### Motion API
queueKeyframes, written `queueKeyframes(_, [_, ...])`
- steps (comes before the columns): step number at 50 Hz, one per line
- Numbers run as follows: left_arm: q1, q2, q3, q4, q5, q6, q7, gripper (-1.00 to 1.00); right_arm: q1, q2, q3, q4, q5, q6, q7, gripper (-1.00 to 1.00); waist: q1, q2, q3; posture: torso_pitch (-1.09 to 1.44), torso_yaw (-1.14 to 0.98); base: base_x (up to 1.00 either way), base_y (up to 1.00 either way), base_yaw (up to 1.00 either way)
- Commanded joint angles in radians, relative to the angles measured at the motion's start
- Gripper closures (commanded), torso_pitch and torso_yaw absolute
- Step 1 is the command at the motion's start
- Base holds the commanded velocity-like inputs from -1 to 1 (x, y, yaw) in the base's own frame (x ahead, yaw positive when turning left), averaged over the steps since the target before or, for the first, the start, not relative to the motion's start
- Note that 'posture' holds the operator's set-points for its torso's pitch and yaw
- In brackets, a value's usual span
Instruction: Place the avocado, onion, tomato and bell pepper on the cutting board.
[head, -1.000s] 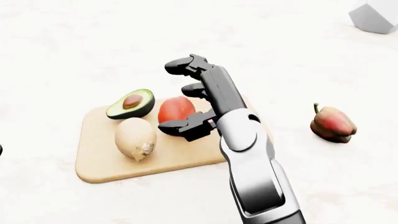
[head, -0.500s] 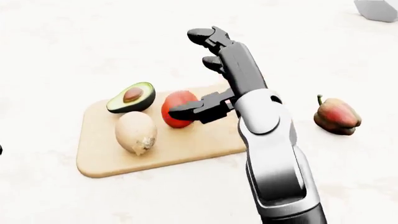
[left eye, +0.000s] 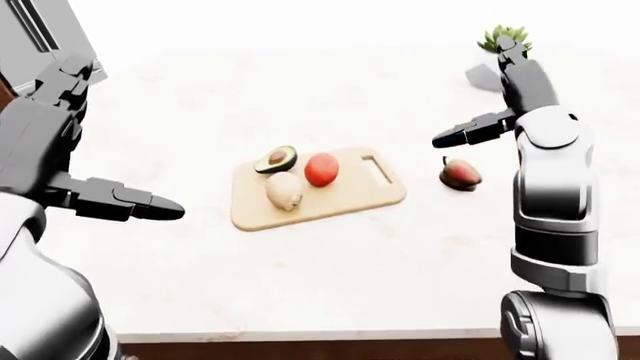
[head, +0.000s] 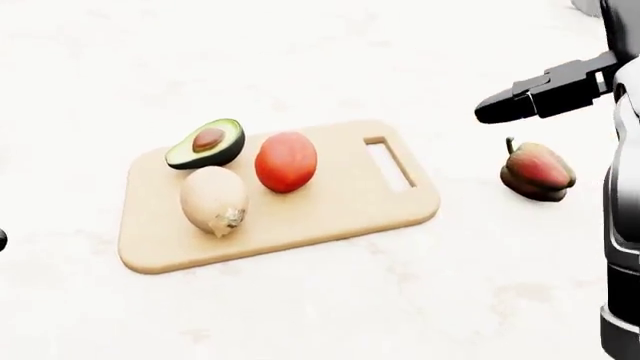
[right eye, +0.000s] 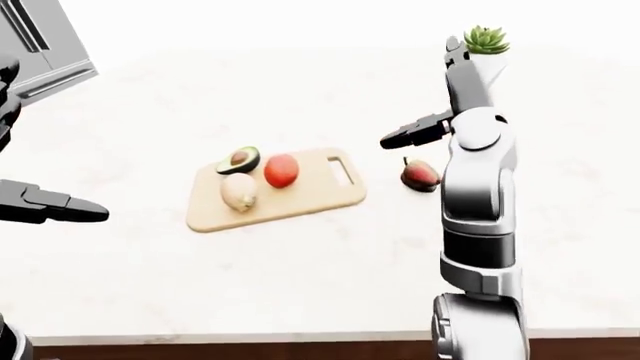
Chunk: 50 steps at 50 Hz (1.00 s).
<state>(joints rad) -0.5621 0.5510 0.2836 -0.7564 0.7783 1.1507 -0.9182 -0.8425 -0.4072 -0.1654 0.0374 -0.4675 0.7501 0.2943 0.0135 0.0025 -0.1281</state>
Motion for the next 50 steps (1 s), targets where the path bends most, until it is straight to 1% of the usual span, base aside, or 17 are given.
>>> queueKeyframes(1, [-0.033,0.014,-0.001,-0.004,0.004,-0.02,0.012,-1.0,-0.062,-0.031,-0.001,0.027,-0.002,-0.066,-0.015,-1.0,0.001,-0.001,-0.017,-0.21,0.0,0.0,0.0,0.0])
queueKeyframes(2, [-0.036,0.014,-0.001,-0.004,0.004,-0.018,0.011,-1.0,-0.069,-0.039,-0.001,0.063,0.001,-0.089,-0.017,-1.0,0.0,0.0,-0.018,-0.21,0.0,0.0,0.0,0.0])
queueKeyframes(3, [-0.036,0.014,-0.004,-0.004,0.005,-0.018,0.009,-1.0,-0.072,-0.07,0.021,0.109,-0.03,-0.129,-0.008,-1.0,-0.001,0.001,-0.018,-0.21,0.0,0.0,0.0,0.0])
queueKeyframes(6, [-0.043,0.022,-0.001,-0.001,0.007,-0.015,0.003,-1.0,-0.112,-0.088,0.013,0.23,-0.051,-0.188,-0.006,-1.0,-0.003,0.002,-0.019,-0.21,0.0,0.0,0.0,0.0])
queueKeyframes(7, [-0.042,0.021,-0.002,-0.002,0.009,-0.014,0.003,-1.0,-0.12,-0.104,0.022,0.263,-0.069,-0.223,-0.001,-1.0,-0.004,0.002,-0.019,-0.21,0.0,0.0,0.0,0.0])
queueKeyframes(8, [-0.041,0.019,-0.002,-0.003,0.009,-0.015,0.003,-1.0,-0.13,-0.099,0.012,0.283,-0.067,-0.225,0.001,-1.0,-0.005,0.002,-0.019,-0.21,0.0,0.0,0.0,0.0])
queueKeyframes(11, [-0.04,0.016,-0.003,0.0,0.009,-0.019,0.005,-1.0,-0.153,-0.111,0.01,0.346,-0.082,-0.252,0.006,-1.0,-0.006,0.001,-0.021,-0.21,0.0,0.0,0.0,0.0])
queueKeyframes(12, [-0.041,0.016,-0.002,0.0,0.01,-0.019,0.005,-1.0,-0.163,-0.123,0.027,0.357,-0.103,-0.261,0.029,-1.0,-0.006,0.001,-0.021,-0.21,0.0,0.0,0.0,0.0])
queueKeyframes(14, [-0.04,0.016,-0.002,-0.001,0.011,-0.019,0.004,-1.0,-0.184,-0.122,0.023,0.406,-0.115,-0.279,0.025,-1.0,-0.005,0.0,-0.021,-0.21,0.0,0.0,0.0,0.0])
queueKeyframes(15, [-0.039,0.016,-0.002,-0.003,0.011,-0.019,0.002,-1.0,-0.189,-0.131,0.033,0.431,-0.133,-0.302,0.03,-1.0,-0.006,0.001,-0.021,-0.21,0.0,0.0,0.0,0.0])
queueKeyframes(17, [-0.039,0.018,-0.001,-0.003,0.013,-0.018,0.0,-1.0,-0.201,-0.126,0.028,0.474,-0.138,-0.323,0.024,-1.0,-0.007,0.001,-0.021,-0.21,0.0,0.0,0.0,0.0])
queueKeyframes(19, [-0.04,0.019,-0.003,-0.004,0.015,-0.016,-0.003,-1.0,-0.204,-0.128,0.038,0.521,-0.154,-0.356,0.031,-1.0,-0.007,0.001,-0.021,-0.21,0.0,0.0,0.0,0.0])
queueKeyframes(23, [-0.04,0.019,-0.001,-0.005,0.018,-0.017,-0.006,-1.0,-0.207,-0.125,0.03,0.535,-0.168,-0.361,0.052,-1.0,-0.006,-0.001,-0.023,-0.21,0.0,0.0,0.0,0.0])
queueKeyframes(32, [-0.029,0.016,0.003,-0.011,0.02,-0.02,-0.007,-1.0,-0.171,-0.115,0.038,0.531,-0.205,-0.37,0.106,-1.0,-0.003,-0.002,-0.021,-0.21,0.0,0.0,0.0,0.0])
queueKeyframes(37, [-0.032,0.021,0.007,-0.011,0.017,-0.017,-0.012,-1.0,-0.188,-0.104,0.046,0.604,-0.222,-0.405,0.088,-1.0,-0.004,-0.001,-0.023,-0.21,0.0,0.0,0.0,0.0])
queueKeyframes(44, [-0.02,0.023,0.016,-0.017,0.012,-0.018,-0.01,-1.0,-0.218,-0.097,0.053,0.761,-0.218,-0.469,0.014,-1.0,-0.005,0.003,-0.026,-0.21,0.0,0.0,0.0,0.0])
queueKeyframes(50, [-0.022,0.026,0.014,-0.017,0.014,-0.014,-0.008,-1.0,-0.213,-0.097,0.061,0.774,-0.219,-0.476,0.017,-1.0,-0.003,0.003,-0.028,-0.21,0.0,0.0,0.0,0.0])
